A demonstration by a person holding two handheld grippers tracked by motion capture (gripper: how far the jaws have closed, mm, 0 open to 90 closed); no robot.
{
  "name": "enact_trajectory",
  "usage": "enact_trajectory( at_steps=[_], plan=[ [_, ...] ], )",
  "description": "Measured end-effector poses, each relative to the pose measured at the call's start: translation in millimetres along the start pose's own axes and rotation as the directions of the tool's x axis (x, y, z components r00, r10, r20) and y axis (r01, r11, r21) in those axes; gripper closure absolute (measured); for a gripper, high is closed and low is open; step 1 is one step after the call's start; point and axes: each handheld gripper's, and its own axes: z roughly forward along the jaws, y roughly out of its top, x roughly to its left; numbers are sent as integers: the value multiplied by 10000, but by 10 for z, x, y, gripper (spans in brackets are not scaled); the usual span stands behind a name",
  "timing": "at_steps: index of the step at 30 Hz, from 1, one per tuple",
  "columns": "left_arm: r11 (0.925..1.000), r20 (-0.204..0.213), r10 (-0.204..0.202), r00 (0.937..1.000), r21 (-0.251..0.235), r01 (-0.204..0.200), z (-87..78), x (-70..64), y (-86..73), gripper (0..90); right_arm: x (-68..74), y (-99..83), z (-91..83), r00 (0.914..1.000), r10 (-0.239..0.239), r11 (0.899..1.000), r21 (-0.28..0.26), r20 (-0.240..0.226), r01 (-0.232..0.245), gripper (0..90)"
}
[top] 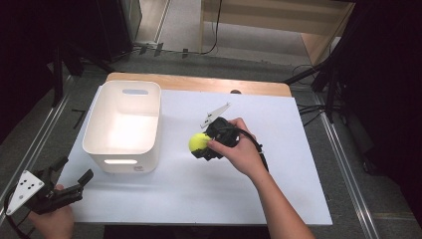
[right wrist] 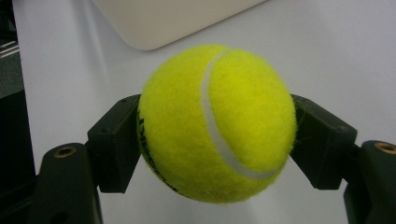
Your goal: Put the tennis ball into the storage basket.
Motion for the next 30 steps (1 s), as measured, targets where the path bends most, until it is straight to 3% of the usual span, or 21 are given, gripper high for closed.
enact_trajectory(
  at_steps=[30],
  plan=[
    [10000,51,9,10000,0,-9,4,2,0,85,87,331,31,9990,-419,9989,-222,-182,415,243]
  ],
)
